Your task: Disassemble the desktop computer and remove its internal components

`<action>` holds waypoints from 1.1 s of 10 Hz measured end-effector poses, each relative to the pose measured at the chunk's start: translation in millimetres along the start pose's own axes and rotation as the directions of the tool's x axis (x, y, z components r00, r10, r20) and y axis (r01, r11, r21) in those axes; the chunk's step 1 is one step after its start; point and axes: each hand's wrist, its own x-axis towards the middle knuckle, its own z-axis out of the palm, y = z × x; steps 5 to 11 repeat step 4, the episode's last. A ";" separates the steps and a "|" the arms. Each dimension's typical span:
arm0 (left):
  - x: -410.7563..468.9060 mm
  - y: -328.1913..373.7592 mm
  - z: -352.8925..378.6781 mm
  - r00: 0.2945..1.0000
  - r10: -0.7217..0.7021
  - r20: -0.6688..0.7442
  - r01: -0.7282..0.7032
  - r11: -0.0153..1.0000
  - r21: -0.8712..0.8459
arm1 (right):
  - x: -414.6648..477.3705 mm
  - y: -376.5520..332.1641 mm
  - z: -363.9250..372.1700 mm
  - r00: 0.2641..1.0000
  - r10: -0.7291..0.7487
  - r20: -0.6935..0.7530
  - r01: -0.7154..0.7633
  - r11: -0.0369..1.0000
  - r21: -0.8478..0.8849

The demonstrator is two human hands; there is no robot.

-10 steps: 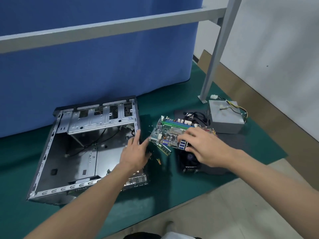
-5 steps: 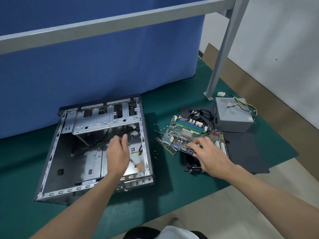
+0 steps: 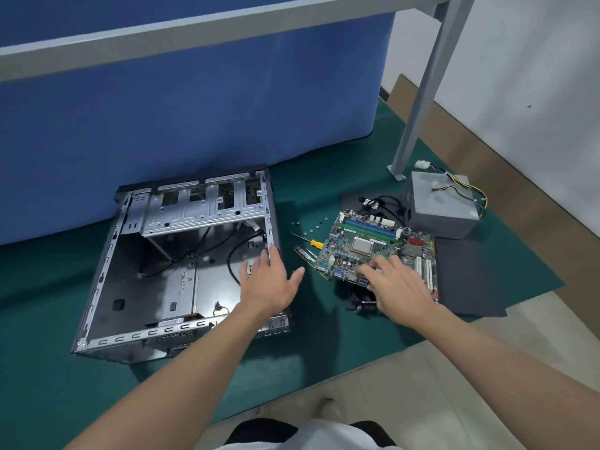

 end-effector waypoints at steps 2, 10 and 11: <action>-12.9 3.3 12.3 0.996 -0.007 0.087 0.017 0.993 -0.116 | 9.6 -6.9 -5.7 0.988 0.118 0.102 -0.131 0.983 0.132; -12.5 -0.1 15.9 0.998 0.004 0.057 0.003 0.994 -0.110 | 10.1 -13.3 -19.2 0.979 0.150 0.139 -0.169 0.976 0.137; -12.5 -0.1 15.9 0.998 0.004 0.057 0.003 0.994 -0.110 | 10.1 -13.3 -19.2 0.979 0.150 0.139 -0.169 0.976 0.137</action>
